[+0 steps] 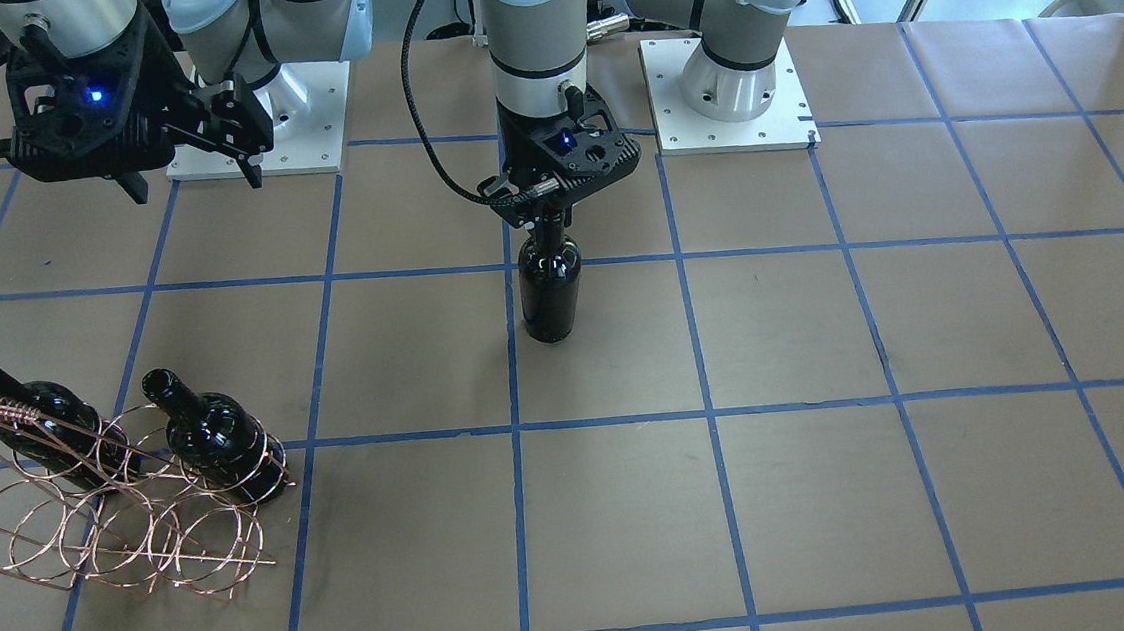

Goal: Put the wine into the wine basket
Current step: 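Carry the dark bottle with the left gripper toward the table center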

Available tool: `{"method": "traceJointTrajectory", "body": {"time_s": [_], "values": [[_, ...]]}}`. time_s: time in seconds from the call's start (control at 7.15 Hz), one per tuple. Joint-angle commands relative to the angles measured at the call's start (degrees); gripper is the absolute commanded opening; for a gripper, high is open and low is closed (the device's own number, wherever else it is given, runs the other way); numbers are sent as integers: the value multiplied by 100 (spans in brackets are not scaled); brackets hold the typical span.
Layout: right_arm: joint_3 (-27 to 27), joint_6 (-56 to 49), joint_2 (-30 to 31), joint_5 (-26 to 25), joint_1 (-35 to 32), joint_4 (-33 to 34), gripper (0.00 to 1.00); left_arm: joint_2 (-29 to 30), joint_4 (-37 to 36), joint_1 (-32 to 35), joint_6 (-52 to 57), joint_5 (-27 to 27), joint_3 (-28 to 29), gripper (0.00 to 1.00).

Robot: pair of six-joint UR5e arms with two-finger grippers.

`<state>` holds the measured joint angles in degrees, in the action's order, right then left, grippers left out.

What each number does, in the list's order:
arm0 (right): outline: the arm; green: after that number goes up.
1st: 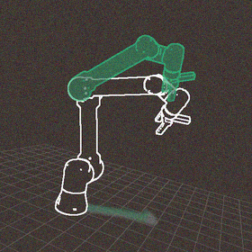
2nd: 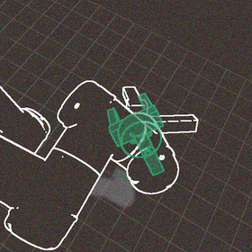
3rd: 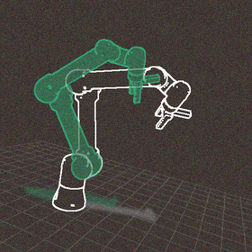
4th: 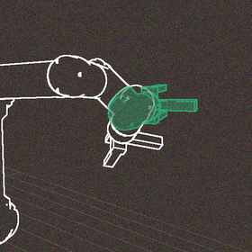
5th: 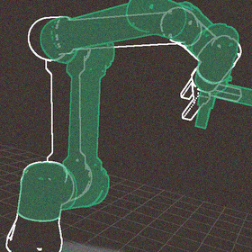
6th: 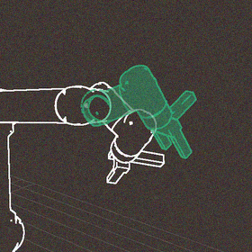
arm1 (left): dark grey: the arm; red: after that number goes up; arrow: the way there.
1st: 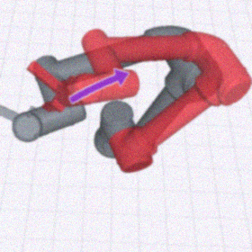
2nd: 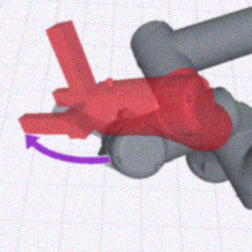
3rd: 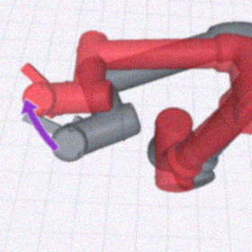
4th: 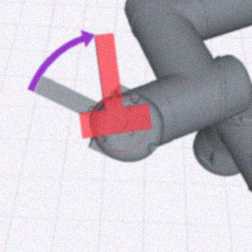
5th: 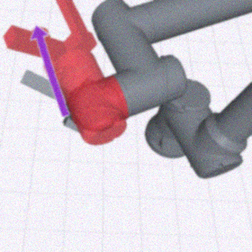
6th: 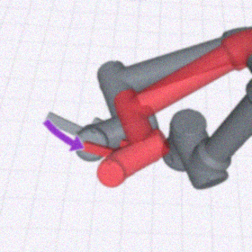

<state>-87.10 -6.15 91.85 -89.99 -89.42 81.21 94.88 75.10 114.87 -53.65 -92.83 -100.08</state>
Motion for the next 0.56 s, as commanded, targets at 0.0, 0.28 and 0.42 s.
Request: {"method": "traceJointTrajectory", "body": {"time_s": [0.0,0.28,0.42], "values": [[0,0,0,-27,-5,0,100,12,-13,9,-84,10,6,0],[0,0,35,42,-5,69,100,4,-39,9,-49,19,6,0],[0,61,35,34,-5,70,100,4,-13,9,-40,10,6,1]]}}
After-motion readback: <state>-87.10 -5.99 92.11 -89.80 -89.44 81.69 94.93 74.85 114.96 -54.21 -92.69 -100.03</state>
